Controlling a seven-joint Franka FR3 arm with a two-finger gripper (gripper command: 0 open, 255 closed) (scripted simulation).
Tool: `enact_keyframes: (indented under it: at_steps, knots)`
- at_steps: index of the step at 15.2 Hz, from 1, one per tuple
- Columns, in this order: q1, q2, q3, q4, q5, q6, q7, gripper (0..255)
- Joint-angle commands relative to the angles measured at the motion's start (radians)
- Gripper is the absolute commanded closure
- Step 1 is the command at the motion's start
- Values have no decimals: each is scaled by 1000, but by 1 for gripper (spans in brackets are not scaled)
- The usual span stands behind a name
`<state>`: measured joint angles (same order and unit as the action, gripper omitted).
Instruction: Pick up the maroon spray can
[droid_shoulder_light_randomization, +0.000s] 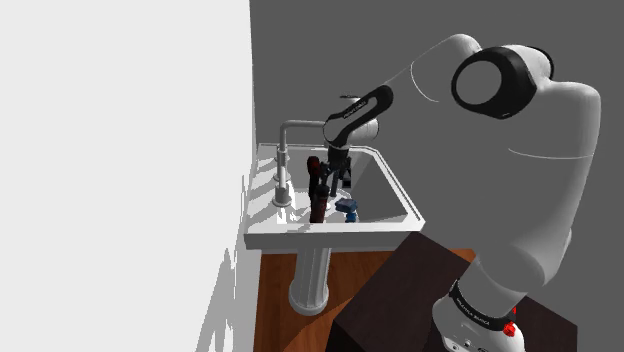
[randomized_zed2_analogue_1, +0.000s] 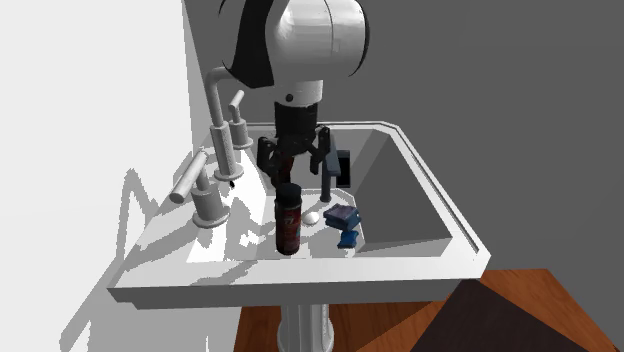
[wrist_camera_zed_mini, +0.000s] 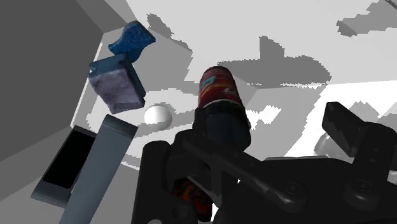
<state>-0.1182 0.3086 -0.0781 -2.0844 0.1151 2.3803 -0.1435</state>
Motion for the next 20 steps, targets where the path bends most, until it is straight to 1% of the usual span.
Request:
enact_keyframes:
  at_steps: [1,4,5,12,14,15,20]
  knots:
    - [-14,77,2,57,24,24,-14,0]
    - [-37,192,10,157,54,43,-28,0]
    - [-41,212,11,176,58,45,-30,0]
    - [-47,283,21,183,71,109,-43,0]
    - [-48,290,21,184,72,115,-44,0]
    - [-48,290,21,183,72,115,-44,255]
    - [-48,290,22,183,72,116,-44,255]
